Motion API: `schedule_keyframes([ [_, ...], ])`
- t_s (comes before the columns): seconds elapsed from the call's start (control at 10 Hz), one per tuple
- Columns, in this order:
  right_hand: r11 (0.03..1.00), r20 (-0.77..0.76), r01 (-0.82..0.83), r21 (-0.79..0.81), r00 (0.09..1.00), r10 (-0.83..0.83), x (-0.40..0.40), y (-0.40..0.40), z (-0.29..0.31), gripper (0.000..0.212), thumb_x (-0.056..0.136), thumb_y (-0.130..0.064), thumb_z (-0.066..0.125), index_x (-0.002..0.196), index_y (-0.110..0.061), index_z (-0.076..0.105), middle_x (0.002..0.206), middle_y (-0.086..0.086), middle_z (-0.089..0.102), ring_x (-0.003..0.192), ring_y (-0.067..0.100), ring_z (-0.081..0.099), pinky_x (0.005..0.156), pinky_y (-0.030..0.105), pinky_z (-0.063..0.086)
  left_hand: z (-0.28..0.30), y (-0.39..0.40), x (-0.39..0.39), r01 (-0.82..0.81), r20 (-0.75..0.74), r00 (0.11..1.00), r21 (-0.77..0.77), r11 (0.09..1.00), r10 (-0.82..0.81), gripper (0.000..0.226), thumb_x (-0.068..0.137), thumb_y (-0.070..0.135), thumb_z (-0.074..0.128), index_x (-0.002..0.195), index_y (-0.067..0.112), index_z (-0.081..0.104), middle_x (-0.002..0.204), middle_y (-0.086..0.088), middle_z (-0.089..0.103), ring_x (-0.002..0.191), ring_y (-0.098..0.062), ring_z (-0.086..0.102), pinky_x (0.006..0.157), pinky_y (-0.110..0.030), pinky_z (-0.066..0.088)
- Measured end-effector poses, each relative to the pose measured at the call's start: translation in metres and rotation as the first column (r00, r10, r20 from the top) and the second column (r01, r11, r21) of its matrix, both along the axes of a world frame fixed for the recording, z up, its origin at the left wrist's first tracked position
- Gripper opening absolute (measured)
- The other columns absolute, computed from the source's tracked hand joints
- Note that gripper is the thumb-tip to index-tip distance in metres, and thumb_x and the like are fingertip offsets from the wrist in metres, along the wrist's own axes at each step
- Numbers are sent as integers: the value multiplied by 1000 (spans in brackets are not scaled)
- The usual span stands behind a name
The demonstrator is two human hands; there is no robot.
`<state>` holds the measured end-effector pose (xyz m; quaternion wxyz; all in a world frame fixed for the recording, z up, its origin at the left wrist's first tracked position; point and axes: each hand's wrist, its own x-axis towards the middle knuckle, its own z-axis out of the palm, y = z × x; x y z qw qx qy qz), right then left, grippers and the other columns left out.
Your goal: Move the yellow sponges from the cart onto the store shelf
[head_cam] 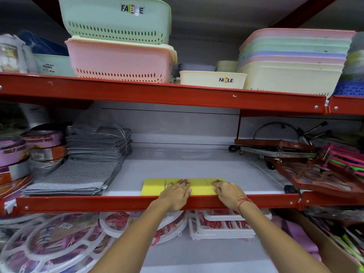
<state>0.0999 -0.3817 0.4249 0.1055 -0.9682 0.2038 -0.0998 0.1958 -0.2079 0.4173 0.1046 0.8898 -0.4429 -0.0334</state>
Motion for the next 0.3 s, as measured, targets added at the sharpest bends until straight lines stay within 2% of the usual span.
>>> schedule_keyframes([
  [0.2,999,1,2,41,1000,-2,0,2,-2,41,99,-22,32,137,-11,45,150,9,41,134,30,41,111,34,34,-1,1,-1,-7,7,1000,-28,1000,8,55,102,36,15,152,13,14,163,-3,9,151,-15,5,123,-37,4],
  [0.3,999,86,-26,30,996,24,1,5,0,43,100,-20,30,140,-7,39,153,11,34,144,23,26,116,32,24,3,4,-4,-36,11,999,-141,989,38,56,102,36,18,152,12,14,162,-4,10,151,-14,5,123,-36,3],
])
